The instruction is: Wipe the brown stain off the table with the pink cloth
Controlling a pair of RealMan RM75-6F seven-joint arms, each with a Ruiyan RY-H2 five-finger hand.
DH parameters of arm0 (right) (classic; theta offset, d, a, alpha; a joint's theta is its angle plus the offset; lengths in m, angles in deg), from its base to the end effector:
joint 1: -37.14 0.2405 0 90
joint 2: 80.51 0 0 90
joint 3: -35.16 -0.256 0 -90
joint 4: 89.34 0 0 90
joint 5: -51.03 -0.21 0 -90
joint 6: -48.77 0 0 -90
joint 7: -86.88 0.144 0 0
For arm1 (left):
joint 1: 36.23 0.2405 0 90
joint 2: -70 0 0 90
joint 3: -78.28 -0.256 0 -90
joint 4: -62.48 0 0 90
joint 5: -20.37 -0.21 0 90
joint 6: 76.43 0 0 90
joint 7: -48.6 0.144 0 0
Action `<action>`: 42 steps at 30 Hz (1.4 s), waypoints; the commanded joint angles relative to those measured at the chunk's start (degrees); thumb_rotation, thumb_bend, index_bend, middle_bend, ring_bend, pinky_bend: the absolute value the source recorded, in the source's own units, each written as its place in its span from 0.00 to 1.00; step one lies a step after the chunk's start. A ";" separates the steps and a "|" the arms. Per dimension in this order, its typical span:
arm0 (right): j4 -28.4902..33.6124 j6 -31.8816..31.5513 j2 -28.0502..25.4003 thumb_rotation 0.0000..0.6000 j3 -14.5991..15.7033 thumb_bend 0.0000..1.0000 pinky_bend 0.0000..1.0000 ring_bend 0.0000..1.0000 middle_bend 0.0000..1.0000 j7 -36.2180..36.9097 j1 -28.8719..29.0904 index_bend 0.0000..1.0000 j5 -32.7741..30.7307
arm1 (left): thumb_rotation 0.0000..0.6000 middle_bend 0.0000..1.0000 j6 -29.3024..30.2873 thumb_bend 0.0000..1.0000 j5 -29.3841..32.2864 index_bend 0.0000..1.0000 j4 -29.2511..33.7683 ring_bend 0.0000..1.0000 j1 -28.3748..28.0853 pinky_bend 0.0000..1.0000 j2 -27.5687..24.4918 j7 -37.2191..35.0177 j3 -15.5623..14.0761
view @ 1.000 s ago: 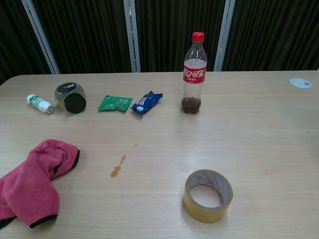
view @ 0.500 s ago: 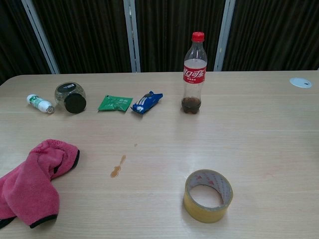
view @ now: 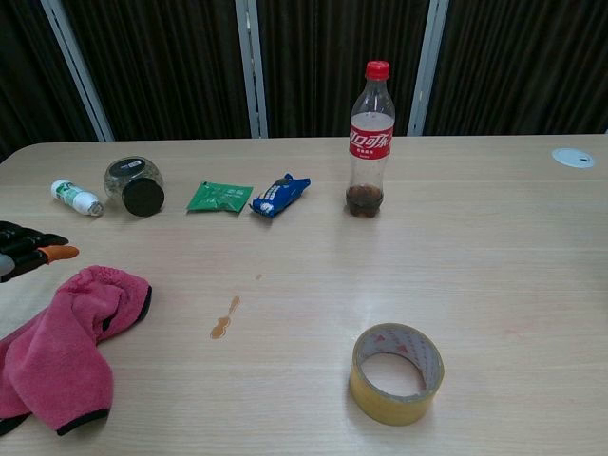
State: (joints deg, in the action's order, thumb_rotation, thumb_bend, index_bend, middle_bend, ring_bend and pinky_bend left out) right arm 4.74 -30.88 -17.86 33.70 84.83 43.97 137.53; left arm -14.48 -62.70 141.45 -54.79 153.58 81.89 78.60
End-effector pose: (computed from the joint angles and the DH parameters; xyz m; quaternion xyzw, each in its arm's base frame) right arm -0.3070 -0.1852 0.1481 0.6328 -0.3988 0.3558 0.5603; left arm -0.2933 0.2331 0.0095 -0.8023 -0.2494 -0.1892 0.5082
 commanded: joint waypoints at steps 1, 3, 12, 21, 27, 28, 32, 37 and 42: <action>-0.20 0.01 0.03 1.00 -0.21 0.00 0.14 0.00 0.00 0.42 0.04 0.04 -0.27 | 1.00 0.00 -1.29 0.00 0.43 0.00 -1.09 0.00 -1.08 0.00 1.66 0.93 -0.17; -0.33 0.10 0.11 1.00 -0.40 0.00 0.14 0.00 0.00 0.78 0.10 0.04 -0.59 | 1.00 0.00 -1.94 0.00 0.64 0.00 -1.49 0.00 -1.56 0.00 2.33 1.54 -0.38; -0.76 0.17 0.48 1.00 -0.71 0.00 0.14 0.00 0.00 2.34 0.29 0.06 -0.74 | 1.00 0.19 -1.74 0.30 -1.08 0.34 -3.40 0.17 -3.07 0.32 4.46 -0.90 -1.27; -0.39 0.37 0.37 1.00 -0.73 0.00 0.14 0.00 0.00 3.16 0.29 0.08 -0.99 | 1.00 0.59 2.42 0.65 -6.34 0.78 -6.65 0.50 -3.70 0.55 5.86 -10.11 -2.35; -0.29 0.36 0.38 1.00 -0.75 0.00 0.14 0.00 0.00 3.12 0.27 0.08 -1.08 | 1.00 0.62 3.63 0.67 -6.96 0.82 -5.57 0.52 -5.68 0.57 6.13 -10.98 -0.16; -0.26 0.38 0.36 1.00 -0.75 0.00 0.13 0.00 0.00 3.13 0.27 0.08 -1.09 | 1.00 0.62 3.52 0.67 -6.70 0.82 -5.28 0.52 -6.05 0.57 6.26 -10.74 0.34; -0.29 0.36 0.38 1.00 -0.77 0.00 0.14 0.00 0.00 3.10 0.28 0.08 -1.10 | 1.00 0.62 3.09 0.67 -5.11 0.82 -3.72 0.52 -7.13 0.57 6.92 -10.05 2.35; -0.18 0.62 0.39 1.00 -0.82 0.00 0.14 0.00 0.00 3.21 0.30 0.09 -1.48 | 1.00 0.62 2.34 0.67 -1.28 0.82 -1.13 0.52 -8.69 0.57 9.20 -7.86 5.84; -0.03 0.50 0.36 1.00 -0.91 0.00 0.13 0.00 0.00 3.02 0.16 0.09 -1.84 | 1.00 0.62 1.56 0.66 2.08 0.82 0.08 0.52 -10.32 0.57 12.07 -5.98 8.40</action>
State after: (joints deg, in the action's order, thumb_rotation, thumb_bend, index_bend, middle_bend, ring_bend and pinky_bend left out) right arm 4.68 -30.36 -17.50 32.81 87.88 44.16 135.74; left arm -12.51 -61.65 140.98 -64.46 164.74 75.29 86.17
